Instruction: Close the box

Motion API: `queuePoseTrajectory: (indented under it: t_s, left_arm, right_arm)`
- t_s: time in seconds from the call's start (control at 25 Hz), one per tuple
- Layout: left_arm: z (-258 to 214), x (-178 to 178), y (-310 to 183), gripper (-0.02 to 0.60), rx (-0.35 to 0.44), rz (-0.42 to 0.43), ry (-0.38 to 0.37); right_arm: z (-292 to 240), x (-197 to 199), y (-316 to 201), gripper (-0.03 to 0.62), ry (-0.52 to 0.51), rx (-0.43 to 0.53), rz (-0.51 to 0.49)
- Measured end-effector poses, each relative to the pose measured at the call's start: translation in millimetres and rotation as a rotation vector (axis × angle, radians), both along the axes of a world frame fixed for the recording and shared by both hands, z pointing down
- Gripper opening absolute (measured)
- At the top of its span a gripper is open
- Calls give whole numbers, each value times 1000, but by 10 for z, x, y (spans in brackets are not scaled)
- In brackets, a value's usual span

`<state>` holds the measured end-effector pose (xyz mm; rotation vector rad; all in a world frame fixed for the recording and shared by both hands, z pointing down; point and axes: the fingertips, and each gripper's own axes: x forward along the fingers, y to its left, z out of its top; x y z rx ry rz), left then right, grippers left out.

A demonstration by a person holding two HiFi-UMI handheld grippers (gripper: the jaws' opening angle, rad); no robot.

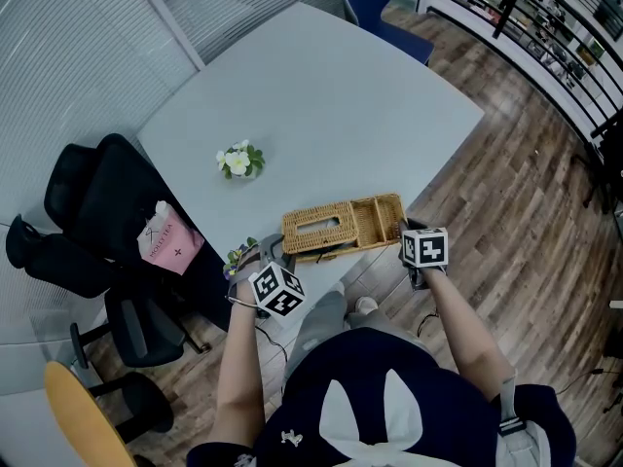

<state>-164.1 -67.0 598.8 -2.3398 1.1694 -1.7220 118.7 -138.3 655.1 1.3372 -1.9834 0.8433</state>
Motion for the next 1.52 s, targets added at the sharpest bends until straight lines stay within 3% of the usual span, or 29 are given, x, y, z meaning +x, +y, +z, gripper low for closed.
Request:
queuePoseTrajectory:
  t_s: [0.44,0.88,1.04,1.28,1.52]
  left_arm:
    - [72,13,30,146,0,22,-41]
    - [176,32,109,177,-65,78,-63]
    - [243,27,134,204,-74,107,-111]
    - [256,30,125,206,-88,108,-103]
    - [271,67,180,216,-183,103,-62]
  right_arm:
    - [22,9,-3,48,5,-6,-7]
    - [-26,8,-25,48,20,-1,-13]
    - [-33,5,-15,49,27,0,-22]
    - [-19,-2,-20,49,20,-1,-18]
    - [-18,7,-18,49,17,-4,-20]
